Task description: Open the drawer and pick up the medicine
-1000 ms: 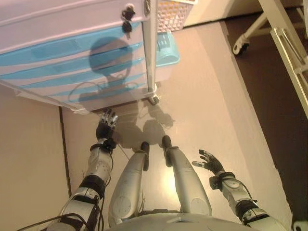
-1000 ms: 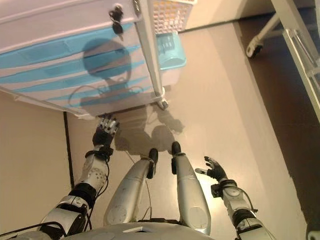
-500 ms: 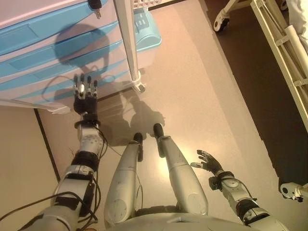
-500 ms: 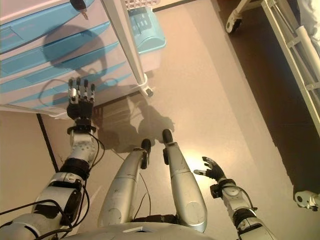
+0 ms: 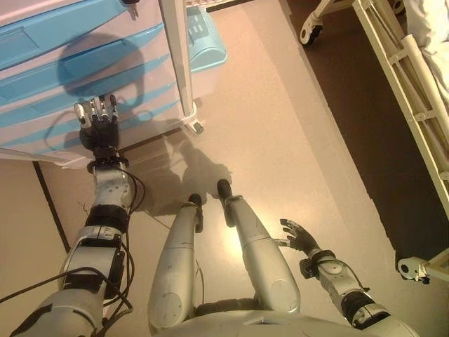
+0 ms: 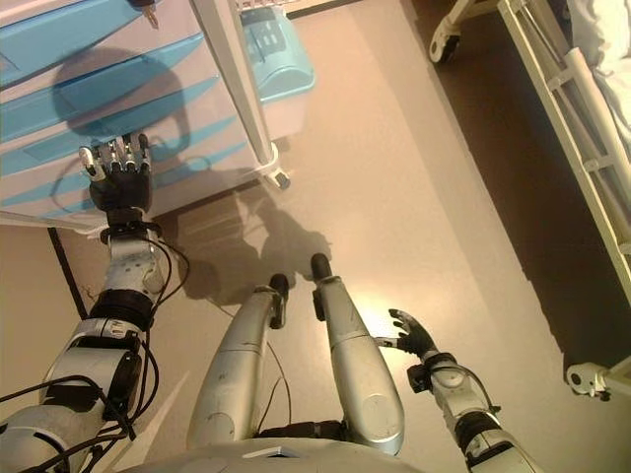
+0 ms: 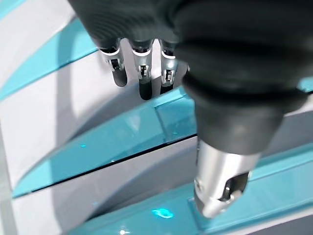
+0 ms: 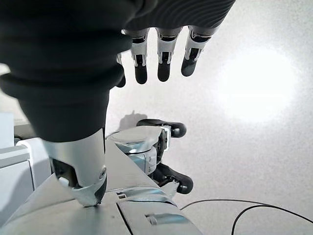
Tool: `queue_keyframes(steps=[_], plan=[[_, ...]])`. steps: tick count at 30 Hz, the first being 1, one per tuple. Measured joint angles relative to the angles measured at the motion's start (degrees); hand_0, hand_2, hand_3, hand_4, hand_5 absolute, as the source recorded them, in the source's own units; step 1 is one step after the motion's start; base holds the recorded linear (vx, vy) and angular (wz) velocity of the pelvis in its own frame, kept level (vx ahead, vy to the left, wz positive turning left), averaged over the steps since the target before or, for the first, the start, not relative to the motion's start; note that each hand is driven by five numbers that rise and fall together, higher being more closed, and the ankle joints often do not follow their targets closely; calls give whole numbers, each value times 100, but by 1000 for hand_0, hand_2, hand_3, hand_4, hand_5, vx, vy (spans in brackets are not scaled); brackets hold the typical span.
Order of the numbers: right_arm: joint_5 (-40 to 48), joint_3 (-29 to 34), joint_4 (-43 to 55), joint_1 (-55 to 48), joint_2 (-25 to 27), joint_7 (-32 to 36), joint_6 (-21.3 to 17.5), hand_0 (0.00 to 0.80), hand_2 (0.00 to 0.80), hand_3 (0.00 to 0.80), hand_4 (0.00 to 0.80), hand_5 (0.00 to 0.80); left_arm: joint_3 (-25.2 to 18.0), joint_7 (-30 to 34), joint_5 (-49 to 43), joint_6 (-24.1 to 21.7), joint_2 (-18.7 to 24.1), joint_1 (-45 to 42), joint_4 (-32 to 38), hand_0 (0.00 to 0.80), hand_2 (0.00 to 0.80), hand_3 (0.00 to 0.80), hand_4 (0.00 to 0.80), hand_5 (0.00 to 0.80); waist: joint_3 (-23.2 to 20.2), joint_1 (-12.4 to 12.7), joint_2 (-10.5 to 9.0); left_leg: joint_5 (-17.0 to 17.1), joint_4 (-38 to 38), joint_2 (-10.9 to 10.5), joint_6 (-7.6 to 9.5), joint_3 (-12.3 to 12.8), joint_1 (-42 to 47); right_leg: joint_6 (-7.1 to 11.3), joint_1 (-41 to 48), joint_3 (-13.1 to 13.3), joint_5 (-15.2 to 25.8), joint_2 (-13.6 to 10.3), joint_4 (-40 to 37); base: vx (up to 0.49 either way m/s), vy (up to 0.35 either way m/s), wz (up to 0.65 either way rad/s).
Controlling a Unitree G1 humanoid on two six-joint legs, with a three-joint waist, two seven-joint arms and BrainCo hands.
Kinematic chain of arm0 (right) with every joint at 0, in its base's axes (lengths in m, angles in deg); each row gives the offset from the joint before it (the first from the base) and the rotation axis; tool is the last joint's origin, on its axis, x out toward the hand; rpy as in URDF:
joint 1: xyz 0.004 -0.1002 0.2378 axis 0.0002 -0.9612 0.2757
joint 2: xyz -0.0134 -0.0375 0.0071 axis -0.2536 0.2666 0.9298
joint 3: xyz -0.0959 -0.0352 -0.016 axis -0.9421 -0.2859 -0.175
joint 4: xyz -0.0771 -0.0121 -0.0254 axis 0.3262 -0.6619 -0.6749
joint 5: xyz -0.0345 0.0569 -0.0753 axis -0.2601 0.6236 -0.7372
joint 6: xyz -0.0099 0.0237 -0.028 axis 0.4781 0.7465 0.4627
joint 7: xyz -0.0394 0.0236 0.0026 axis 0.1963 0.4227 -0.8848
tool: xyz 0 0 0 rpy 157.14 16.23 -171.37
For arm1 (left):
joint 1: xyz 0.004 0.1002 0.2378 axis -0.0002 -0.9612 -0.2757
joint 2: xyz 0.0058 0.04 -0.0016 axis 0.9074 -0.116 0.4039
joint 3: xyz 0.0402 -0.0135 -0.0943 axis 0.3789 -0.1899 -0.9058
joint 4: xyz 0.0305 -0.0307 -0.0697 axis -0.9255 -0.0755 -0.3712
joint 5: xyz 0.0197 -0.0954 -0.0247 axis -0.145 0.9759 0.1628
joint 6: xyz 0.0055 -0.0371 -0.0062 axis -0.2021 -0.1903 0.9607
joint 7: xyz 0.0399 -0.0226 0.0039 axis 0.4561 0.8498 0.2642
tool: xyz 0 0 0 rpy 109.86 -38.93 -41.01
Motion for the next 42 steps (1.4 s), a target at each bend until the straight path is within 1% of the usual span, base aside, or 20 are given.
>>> queue_keyframes(steps=[1, 3, 7, 8, 9, 11, 13, 18, 20, 23, 25, 27, 30, 31, 33, 35, 38, 40, 41, 42], plan=[[0, -10, 6, 0, -2, -8, -3, 0, 0, 0, 0, 0, 0, 7, 152, 1, -3, 42, 0, 72, 72, 72, 72, 72, 10, 2, -20, 0, 2, 1, 0, -14, -1, 0, 3, -8, 0, 1, 1, 27, -42, -6], [2, -59, 15, 0, -3, -53, -8, 0, 0, 0, 0, 0, -4, 153, 377, -1, -3, 68, 17, 508, 508, 508, 508, 508, 29, 10, -61, 0, 4, -2, 0, -37, -5, 0, 3, -22, 0, 1, -8, 16, -41, -4], [4, -107, 51, -7, -3, -81, -5, 0, 0, 0, 0, 0, -117, 271, 510, -14, -2, 116, 25, 627, 627, 627, 627, 627, 70, 19, -115, -1, 3, -5, -12, -155, -31, -2, 16, -98, 1, 23, -43, 6, -12, 0], [1, -114, 56, -32, -3, -80, 2, 0, 0, 0, 0, 0, -120, 271, 504, -24, -2, 124, 25, 744, 744, 744, 744, 744, 81, 14, -127, -6, 4, -20, -20, -155, -32, -3, 12, -85, 2, 20, -23, 31, -4, 9], [0, -116, 52, -58, -3, -80, 8, 0, 0, 0, 0, 0, -120, 271, 493, -24, -1, 126, 25, 800, 800, 800, 800, 800, 101, 12, -135, -16, 5, -48, -32, -162, -18, -24, 19, -66, 15, 19, -30, 34, 1, 8], [-4, -116, 29, -66, -2, -81, 11, 0, 0, 0, 0, 0, -169, 270, 449, -35, 1, 120, 25, 800, 800, 800, 800, 800, 151, 18, -98, -5, -30, -86, -49, -265, 53, -51, 109, -83, 34, 28, -80, 31, 0, 3], [-9, -113, 25, -115, -1, -91, 21, 0, 0, 0, 0, 0, -220, 255, 438, -29, 7, 121, 85, 800, 800, 800, 800, 800, 154, 54, -93, 4, -115, -112, -52, -292, 189, -94, 232, -125, 21, -3, -106, 34, 0, 4], [-55, -111, 3, -142, 16, -98, 43, 0, 0, 0, 0, 0, -178, 124, 404, 272, 2, -231, 85, 800, 800, 800, 800, 800, 156, 102, -89, 6, -469, -140, -28, -347, 708, -111, 711, -146, -24, -63, -360, 16, 6, 3], [-102, -108, 15, -176, 36, -109, 71, 0, 0, 0, 0, 0, -181, -8, 405, 373, -14, -399, 84, 800, 800, 800, 800, 800, 158, 102, -87, 23, -659, -216, -32, -453, 975, -122, 932, -167, -82, -117, -442, 28, 19, 4], [-191, -100, 28, -221, 49, -126, 118, 0, 0, 0, 0, 0, -184, -34, 414, 524, -43, -716, 84, 800, 800, 800, 800, 800, 157, 115, -87, 65, -998, -247, -44, -553, 1387, -154, 1278, -197, -111, -170, -611, 29, 22, 8], [-318, -45, 31, -276, 49, -174, 146, 0, 0, 0, 0, 0, -185, -33, 408, 655, -169, -1088, 85, 800, 800, 800, 800, 800, 157, 140, -88, 180, -1430, -306, -55, -665, 1824, -192, 1636, -247, -136, -273, -819, 40, 43, 15], [-450, 22, 66, -301, 45, -199, 180, 0, 0, 0, 0, 0, -226, -13, 407, 676, -330, -1457, 85, 800, 800, 800, 800, 800, 155, 193, -91, 257, -1817, -306, -56, -739, 2267, -253, 2021, -332, -176, -336, -1035, 54, 55, 18], [-707, 164, 115, -337, 33, -192, 285, 0, 0, 0, 0, 0, -234, 197, 352, 756, -621, -1904, 85, 800, 800, 800, 800, 800, 149, 344, -99, 409, -2347, -297, -92, -907, 2810, -327, 2471, -477, -225, -420, -1267, 47, 17, 32], [-788, 225, 154, -352, 2, -171, 293, 0, 0, 0, 0, 0, -273, 315, 275, 776, -753, -2075, 85, 800, 800, 800, 800, 800, 148, 426, -100, 461, -2520, -292, -103, -954, 2972, -349, 2589, -482, -244, -430, -1327, 13, -8, 26], [-935, 324, 383, -357, -90, -40, 332, 0, 0, 0, 0, 0, -557, 581, 95, 867, -1000, -2463, 85, 800, 800, 800, 800, 800, 146, 557, -97, 539, -2797, -253, -140, -1029, 3236, -397, 2814, -516, -274, -434, -1474, 2, -9, 27], [-1087, 360, 552, -355, -283, 62, 410, 0, 0, 0, 0, 0, -768, 769, -30, 1019, -1102, -2810, 64, 800, 800, 800, 800, 800, 144, 604, -93, 603, -2942, -157, -209, -1033, 3412, -415, 3044, -645, -285, -432, -1587, -11, -2, 55], [-1196, 530, 583, -350, -441, 167, 545, 0, 0, 0, 0, 0, -859, 977, -247, 1306, -1314, -3181, -11, 800, 800, 800, 800, 800, 83, 761, -87, 750, -3231, -75, -258, -1040, 3703, -466, 3402, -662, -369, -439, -1761, -29, 9, 65], [-1266, 836, 522, -345, -413, 213, 673, 0, 0, 0, 0, 0, -861, 1171, -504, 1497, -1508, -3366, -194, 800, 800, 800, 800, 800, -4, 905, 23, 801, -3341, -42, -291, -1094, 3771, -475, 3524, -787, -378, -458, -1853, -49, 1, 54], [-1284, 932, 466, -349, -398, 224, 722, 0, 0, 0, 0, 0, -860, 1241, -582, 1554, -1564, -3466, -326, 800, 800, 800, 800, 800, -48, 925, 79, 829, -3395, -17, -312, -1109, 3847, -476, 3633, -840, -378, -461, -1912, -53, -23, 47], [-1307, 1014, 407, -400, -368, 267, 764, 0, 0, 0, 0, 0, -858, 1275, -709, 1648, -1610, -3614, -517, 800, 800, 800, 800, 800, -198, 942, 150, 843, -3441, 10, -318, -1119, 3882, -491, 3712, -859, -389, -455, -1977, -73, -43, 45]])
